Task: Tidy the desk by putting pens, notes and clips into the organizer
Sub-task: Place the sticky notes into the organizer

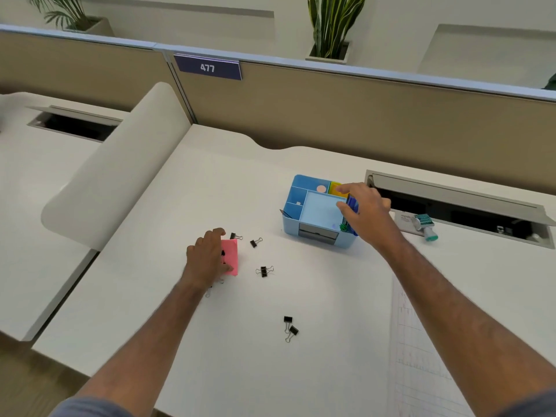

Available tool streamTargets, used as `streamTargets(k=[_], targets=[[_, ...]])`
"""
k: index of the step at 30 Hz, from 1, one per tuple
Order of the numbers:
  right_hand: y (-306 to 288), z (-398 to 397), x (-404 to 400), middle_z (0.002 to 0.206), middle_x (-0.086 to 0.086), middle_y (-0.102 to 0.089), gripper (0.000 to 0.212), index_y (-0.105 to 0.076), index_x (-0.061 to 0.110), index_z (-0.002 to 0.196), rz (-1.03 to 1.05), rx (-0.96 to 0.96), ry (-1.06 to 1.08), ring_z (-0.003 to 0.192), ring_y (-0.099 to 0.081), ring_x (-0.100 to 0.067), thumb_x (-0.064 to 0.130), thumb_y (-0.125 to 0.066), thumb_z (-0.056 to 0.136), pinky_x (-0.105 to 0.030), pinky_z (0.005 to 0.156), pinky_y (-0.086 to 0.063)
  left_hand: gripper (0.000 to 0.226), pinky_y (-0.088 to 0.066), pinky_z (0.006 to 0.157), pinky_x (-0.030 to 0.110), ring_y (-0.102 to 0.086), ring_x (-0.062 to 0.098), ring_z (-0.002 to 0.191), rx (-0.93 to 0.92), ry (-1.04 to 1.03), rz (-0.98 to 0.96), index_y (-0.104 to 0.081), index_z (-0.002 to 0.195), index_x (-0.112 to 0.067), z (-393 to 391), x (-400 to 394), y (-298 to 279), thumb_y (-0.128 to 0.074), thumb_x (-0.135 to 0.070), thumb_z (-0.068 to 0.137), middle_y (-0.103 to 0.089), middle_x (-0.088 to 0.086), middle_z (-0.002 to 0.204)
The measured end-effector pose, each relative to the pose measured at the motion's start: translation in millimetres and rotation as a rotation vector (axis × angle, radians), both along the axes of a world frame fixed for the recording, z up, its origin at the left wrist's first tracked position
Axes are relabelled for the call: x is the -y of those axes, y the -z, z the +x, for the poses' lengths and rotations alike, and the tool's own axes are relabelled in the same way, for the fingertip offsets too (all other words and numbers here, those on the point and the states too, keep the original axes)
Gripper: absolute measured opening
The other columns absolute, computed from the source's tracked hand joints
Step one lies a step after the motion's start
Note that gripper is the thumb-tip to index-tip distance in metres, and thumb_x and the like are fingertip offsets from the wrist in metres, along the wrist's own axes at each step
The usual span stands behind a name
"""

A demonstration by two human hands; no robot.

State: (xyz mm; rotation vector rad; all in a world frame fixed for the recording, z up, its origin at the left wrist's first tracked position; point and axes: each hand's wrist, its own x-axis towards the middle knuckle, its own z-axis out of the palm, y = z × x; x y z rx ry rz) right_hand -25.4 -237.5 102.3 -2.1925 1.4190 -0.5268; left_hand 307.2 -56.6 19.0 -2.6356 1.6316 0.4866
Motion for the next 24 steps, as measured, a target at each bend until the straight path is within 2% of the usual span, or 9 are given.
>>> streamTargets(k=[4,6,9,12,16,19,21,24], targets=[[-1.4,6.6,-12.9,0.132,0.006,-0.062,0.025,-0.064,0.028,0.128,0.017,0.032,-0.017,0.127,-0.050,-0.019,0.026,-0.063,0.103,-0.052,0.109,-0.031,0.048,-0.039,0.086,0.040,-0.051,0.029,0.106,0.009,0.000,-0.032,-0.055,0.127,-0.019,-6.5,-7.4,1.5,-0.073,-0.023,0.083,-0.048,0.003,0.118],[-1.4,9.1,-19.6,0.134,0.008,-0.061,0.025,-0.063,0.029,0.129,0.036,0.046,-0.038,0.128,-0.051,-0.017,0.027,-0.062,0.104,-0.049,0.110,-0.029,0.038,-0.038,0.088,0.041,-0.051,0.029,0.105,-0.008,-0.006,-0.056,-0.057,0.124,-0.018,-9.7,-11.1,1.7,-0.065,-0.017,0.087,-0.049,0.003,0.118],[-1.5,13.6,-28.2,0.136,0.008,-0.060,0.025,-0.062,0.029,0.130,0.057,0.058,-0.062,0.127,-0.052,-0.017,0.028,-0.061,0.104,-0.041,0.104,-0.026,0.027,-0.039,0.091,0.043,-0.052,0.029,0.105,-0.018,-0.006,-0.104,-0.059,0.121,-0.017,-15.2,-15.1,-1.9,-0.057,-0.017,0.095,-0.053,0.002,0.117],[-2.3,19.0,-37.0,0.139,0.007,-0.059,0.025,-0.062,0.029,0.130,0.111,0.070,-0.065,0.130,-0.051,-0.016,0.028,-0.061,0.105,-0.040,0.105,-0.027,0.017,-0.039,0.088,0.043,-0.056,0.030,0.104,-0.020,0.006,-0.201,-0.063,0.115,-0.019,-22.6,-16.1,-10.9,-0.057,-0.024,0.100,-0.060,-0.001,0.113],[-3.7,25.1,-51.8,0.128,0.008,-0.063,0.020,-0.066,0.025,0.123,0.155,0.179,-0.112,0.121,-0.055,-0.013,0.023,-0.063,0.103,-0.040,0.105,-0.039,0.016,-0.035,0.088,0.042,-0.057,0.028,0.104,-0.091,-0.005,-0.316,-0.064,0.115,-0.021,-37.4,-13.7,-29.1,-0.058,-0.020,0.100,-0.068,-0.006,0.109],[-1.6,30.6,-62.8,0.124,0.008,-0.063,0.021,-0.065,0.022,0.122,0.259,0.292,-0.162,0.112,-0.058,-0.004,0.019,-0.066,0.101,-0.024,0.091,-0.047,0.009,-0.033,0.086,0.038,-0.059,0.022,0.095,-0.202,-0.008,-0.448,-0.064,0.106,-0.026,-57.5,-11.3,-46.9,-0.062,-0.023,0.097,-0.066,-0.012,0.093],[1.1,33.9,-68.8,0.124,0.010,-0.064,0.026,-0.064,0.024,0.123,0.346,0.358,-0.170,0.112,-0.059,0.003,0.023,-0.071,0.099,-0.017,0.086,-0.048,0.003,-0.039,0.085,0.035,-0.060,0.014,0.091,-0.359,-0.016,-0.513,-0.062,0.100,-0.030,-73.3,-7.3,-58.6,-0.062,-0.030,0.097,-0.065,-0.016,0.088],[2.3,36.8,-72.2,0.119,0.012,-0.067,0.031,-0.062,0.028,0.124,0.438,0.432,-0.167,0.111,-0.064,0.002,0.028,-0.075,0.096,-0.015,0.090,-0.054,0.009,-0.045,0.074,0.014,-0.065,0.008,0.091,-0.705,-0.126,-0.606,-0.065,0.096,-0.030,-98.4,6.4,-76.2,-0.070,-0.024,0.092,-0.071,-0.014,0.089]])
